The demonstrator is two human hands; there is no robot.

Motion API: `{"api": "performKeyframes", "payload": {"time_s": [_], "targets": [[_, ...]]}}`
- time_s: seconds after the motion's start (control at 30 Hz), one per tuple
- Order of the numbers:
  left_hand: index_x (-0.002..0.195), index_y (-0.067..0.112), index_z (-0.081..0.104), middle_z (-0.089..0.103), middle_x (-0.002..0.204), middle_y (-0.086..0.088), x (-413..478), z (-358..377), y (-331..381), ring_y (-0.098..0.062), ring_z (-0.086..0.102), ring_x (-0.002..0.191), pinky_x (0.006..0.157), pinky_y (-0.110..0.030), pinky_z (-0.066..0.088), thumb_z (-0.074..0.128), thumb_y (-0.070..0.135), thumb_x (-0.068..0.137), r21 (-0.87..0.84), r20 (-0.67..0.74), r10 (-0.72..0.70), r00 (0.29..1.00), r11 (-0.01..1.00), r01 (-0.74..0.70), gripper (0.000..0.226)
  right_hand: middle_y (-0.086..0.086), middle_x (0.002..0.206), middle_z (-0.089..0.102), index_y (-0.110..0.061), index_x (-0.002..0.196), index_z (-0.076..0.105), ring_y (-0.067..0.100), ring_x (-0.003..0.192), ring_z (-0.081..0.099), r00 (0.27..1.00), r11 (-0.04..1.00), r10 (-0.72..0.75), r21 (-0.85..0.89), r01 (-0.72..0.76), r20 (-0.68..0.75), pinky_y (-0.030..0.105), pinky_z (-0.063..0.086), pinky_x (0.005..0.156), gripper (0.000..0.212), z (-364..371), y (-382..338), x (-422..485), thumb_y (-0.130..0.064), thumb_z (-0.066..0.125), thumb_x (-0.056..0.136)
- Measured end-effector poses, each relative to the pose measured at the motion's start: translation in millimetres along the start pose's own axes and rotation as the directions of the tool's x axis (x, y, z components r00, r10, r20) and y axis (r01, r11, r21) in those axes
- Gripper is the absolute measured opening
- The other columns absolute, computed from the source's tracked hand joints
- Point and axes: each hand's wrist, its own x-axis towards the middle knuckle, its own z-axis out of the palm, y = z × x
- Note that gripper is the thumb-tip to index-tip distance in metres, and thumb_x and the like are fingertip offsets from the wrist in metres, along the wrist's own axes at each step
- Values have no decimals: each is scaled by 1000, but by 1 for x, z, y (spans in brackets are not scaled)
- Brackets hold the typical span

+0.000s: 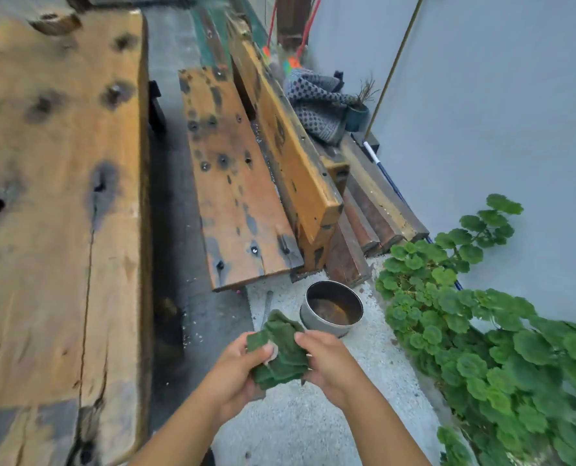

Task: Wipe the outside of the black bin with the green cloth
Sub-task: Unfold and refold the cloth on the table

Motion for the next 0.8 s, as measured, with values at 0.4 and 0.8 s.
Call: {"api": "performKeyframes", "payload": {"time_s": [0.4, 0.8], "targets": [[123, 3, 55, 72, 104, -24, -151, -209, 51, -36, 72, 88, 72, -45, 60, 62, -9, 88, -95, -253, 189, 949, 971, -219, 38, 19, 104, 75, 1, 108, 67, 29, 92, 75, 965, 960, 8, -272, 67, 263, 46, 61, 82, 16, 257, 22, -32, -8, 67, 95], [121, 0, 61, 70, 113, -25, -226, -391, 85, -36, 70, 97, 79, -49, 60, 43, 2, 102, -303, -302, 112, 947, 930, -206, 26, 18, 117, 72, -10, 122, 66, 39, 101, 72, 945, 965, 104, -260, -21, 310, 51, 61, 81, 27, 438, 70, -13, -16, 44, 107]]}}
